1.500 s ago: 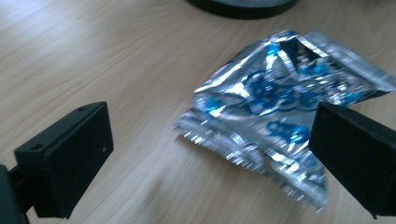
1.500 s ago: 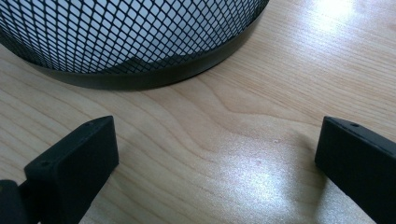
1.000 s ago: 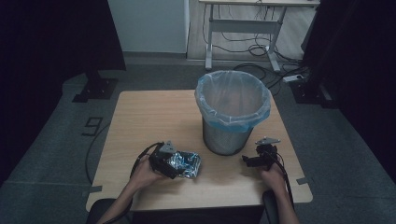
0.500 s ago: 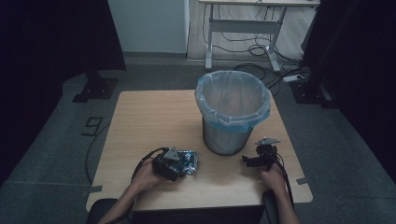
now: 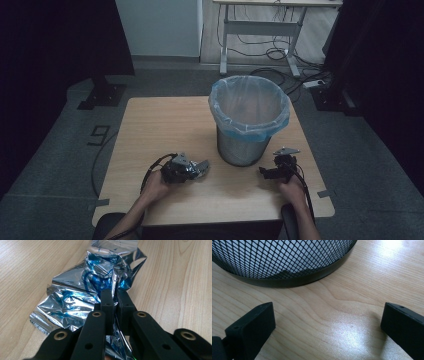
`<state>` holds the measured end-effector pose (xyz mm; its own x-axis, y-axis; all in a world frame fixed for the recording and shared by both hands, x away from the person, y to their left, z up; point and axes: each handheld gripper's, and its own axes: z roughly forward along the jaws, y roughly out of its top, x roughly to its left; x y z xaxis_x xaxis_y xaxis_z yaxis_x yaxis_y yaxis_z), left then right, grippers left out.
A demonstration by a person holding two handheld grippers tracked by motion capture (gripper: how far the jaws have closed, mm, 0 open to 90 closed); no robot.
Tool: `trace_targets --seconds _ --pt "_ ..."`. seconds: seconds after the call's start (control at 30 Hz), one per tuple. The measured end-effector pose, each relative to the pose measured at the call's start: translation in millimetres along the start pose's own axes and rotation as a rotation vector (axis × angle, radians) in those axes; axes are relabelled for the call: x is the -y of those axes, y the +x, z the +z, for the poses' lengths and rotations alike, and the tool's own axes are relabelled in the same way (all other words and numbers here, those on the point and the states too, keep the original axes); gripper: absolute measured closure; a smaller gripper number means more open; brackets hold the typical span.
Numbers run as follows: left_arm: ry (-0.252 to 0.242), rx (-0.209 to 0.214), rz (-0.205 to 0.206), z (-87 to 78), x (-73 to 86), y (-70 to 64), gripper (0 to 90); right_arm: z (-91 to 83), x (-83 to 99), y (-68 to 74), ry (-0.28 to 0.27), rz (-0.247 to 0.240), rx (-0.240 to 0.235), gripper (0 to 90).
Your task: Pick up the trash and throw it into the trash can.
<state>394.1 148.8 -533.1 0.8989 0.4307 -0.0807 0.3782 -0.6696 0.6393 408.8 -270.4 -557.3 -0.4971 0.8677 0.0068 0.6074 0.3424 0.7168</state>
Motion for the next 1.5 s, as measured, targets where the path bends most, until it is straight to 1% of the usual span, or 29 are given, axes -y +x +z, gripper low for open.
trace_targets --seconds 0.03,0.07,0.27,0.33,0.43,0.53,0.67,0.7,0.73,0.9,0.93,1.03,1.17,1.2,1.37,1.47,1.5 --pt "-0.002 0.002 -0.003 -0.6 -0.5 0.3 85.5 0.0 0.0 0.1 0.000 0.000 0.000 0.0" --pt "-0.011 0.015 -0.017 -3.2 -1.8 1.8 85.5 0.0 0.0 0.1 0.000 0.000 0.000 0.0" --pt "-0.023 0.031 -0.037 -12.0 -4.7 4.9 85.7 0.0 0.0 0.1 0.000 0.000 0.000 0.0" --pt "-0.019 0.030 -0.039 -14.7 -5.7 5.7 85.7 0.0 0.0 0.1 0.000 0.000 0.000 0.0" --pt "-0.026 0.028 -0.044 -19.3 -8.6 7.7 85.8 0.0 0.0 0.1 0.000 0.000 0.000 0.0" --pt "-0.035 0.028 -0.049 -27.5 -15.6 10.0 85.8 0.0 0.0 0.1 0.000 0.000 0.000 0.0" --pt "-0.038 0.026 -0.049 -36.0 -23.9 11.8 85.9 0.0 0.0 0.1 0.000 0.000 0.000 0.0" --pt "-0.038 0.026 -0.049 -36.0 -23.9 11.8 86.0 0.0 0.0 0.1 0.000 0.000 0.000 0.0" --pt "-0.040 0.025 -0.049 -40.8 -28.2 13.1 86.0 0.0 0.0 0.1 0.000 0.000 0.000 0.0" --pt "-0.044 0.023 -0.047 -49.6 -36.3 15.7 86.1 -0.1 0.0 0.1 0.000 0.000 0.000 0.0" --pt "-0.045 0.023 -0.045 -54.0 -40.0 17.3 86.1 -0.1 0.0 0.1 0.000 0.000 0.000 0.0" --pt "-0.047 0.025 -0.047 -58.0 -43.9 18.8 86.1 -0.1 0.0 0.1 0.000 0.000 0.000 0.0" --pt "-0.042 0.016 -0.040 -68.3 -55.0 21.2 86.1 -0.1 0.0 0.1 0.001 0.000 0.000 0.0" --pt "-0.042 0.016 -0.040 -68.3 -55.0 21.2 86.1 -0.1 0.0 0.1 0.001 0.000 0.000 0.0" --pt "-0.035 0.009 -0.029 -79.6 -67.4 23.4 86.1 -0.1 0.0 0.2 0.000 0.001 -0.001 0.0" --pt "-0.040 0.008 -0.026 -87.2 -75.0 24.9 86.1 -0.1 0.0 0.1 -0.001 -0.001 0.000 0.0" --pt "-0.040 0.008 -0.026 -87.2 -75.0 24.9 86.0 -0.1 0.0 0.1 -0.001 -0.001 0.000 0.0"
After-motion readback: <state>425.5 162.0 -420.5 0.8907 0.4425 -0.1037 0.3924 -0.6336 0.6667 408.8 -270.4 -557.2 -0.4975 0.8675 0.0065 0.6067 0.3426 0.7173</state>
